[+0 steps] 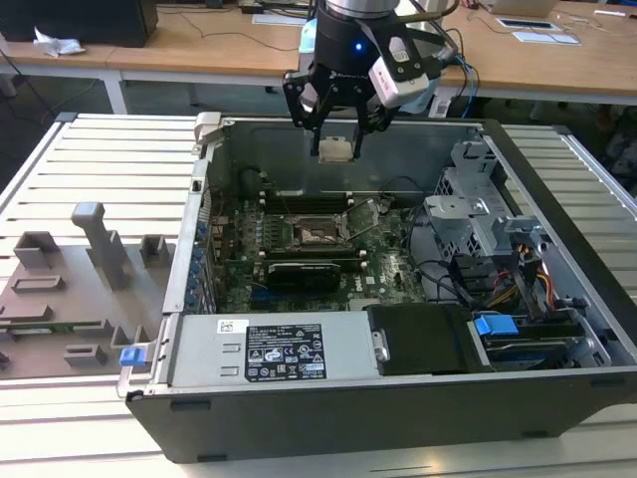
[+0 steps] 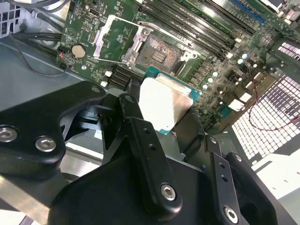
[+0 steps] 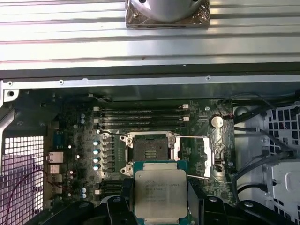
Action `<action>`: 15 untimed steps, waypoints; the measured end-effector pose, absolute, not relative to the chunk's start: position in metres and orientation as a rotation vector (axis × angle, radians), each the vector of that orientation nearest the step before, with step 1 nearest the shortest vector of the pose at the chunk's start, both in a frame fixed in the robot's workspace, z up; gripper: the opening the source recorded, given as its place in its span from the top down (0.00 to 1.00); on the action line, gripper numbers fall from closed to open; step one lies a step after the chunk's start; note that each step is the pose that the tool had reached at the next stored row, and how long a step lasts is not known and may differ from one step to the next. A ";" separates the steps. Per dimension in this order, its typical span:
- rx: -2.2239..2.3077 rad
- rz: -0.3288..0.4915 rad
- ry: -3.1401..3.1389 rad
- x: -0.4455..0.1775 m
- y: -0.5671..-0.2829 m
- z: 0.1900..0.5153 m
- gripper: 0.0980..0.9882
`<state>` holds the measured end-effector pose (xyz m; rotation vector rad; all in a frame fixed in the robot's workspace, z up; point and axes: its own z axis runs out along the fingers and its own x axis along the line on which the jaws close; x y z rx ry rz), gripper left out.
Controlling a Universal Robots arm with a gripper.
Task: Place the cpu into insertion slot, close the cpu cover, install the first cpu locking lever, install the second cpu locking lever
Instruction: 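Place the cpu into insertion slot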
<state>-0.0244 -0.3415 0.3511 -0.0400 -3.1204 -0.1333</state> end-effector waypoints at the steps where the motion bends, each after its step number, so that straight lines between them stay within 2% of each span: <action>1: -0.040 -0.133 -3.120 -0.024 -0.342 0.349 0.50; 15: -0.040 -0.131 -3.120 -0.024 -0.342 0.333 0.50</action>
